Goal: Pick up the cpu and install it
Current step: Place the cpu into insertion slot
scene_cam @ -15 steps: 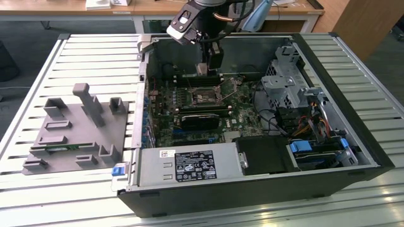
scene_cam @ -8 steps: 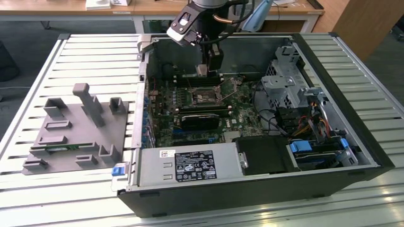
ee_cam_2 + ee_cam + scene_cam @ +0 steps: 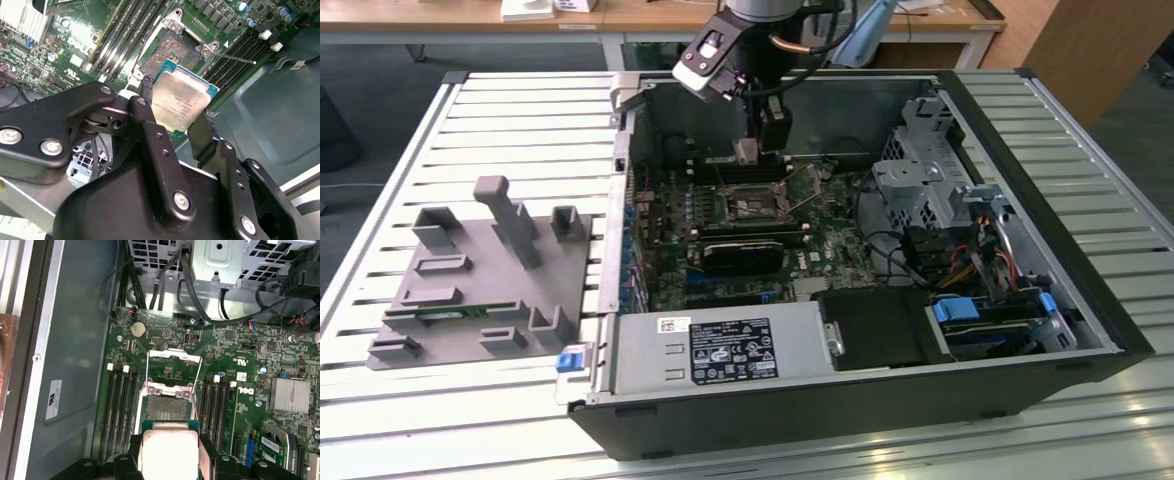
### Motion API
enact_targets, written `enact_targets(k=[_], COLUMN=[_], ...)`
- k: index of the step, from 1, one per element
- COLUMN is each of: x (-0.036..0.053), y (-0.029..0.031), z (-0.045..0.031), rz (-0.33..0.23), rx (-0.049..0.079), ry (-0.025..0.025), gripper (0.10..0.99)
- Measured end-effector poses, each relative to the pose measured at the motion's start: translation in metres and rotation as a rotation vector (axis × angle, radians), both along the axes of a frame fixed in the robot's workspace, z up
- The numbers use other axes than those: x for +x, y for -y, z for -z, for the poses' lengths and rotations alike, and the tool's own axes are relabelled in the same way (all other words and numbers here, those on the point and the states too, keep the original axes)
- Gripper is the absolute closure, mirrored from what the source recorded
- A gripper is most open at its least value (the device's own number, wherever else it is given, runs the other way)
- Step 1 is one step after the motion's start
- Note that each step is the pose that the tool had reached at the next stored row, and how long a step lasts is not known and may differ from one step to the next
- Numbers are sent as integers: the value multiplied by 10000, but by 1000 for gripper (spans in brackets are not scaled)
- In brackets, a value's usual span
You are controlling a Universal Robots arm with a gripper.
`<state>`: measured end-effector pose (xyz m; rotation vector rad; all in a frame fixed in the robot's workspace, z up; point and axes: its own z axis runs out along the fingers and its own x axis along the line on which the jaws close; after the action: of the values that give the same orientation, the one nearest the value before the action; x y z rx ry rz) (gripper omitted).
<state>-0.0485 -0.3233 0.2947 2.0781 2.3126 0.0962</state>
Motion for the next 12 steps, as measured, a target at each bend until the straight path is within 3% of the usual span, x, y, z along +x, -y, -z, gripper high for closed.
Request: enact_targets(k=[12], x=[0], y=[0], z=[55], rz=[0], rx=[0], ry=[0], gripper=[553])
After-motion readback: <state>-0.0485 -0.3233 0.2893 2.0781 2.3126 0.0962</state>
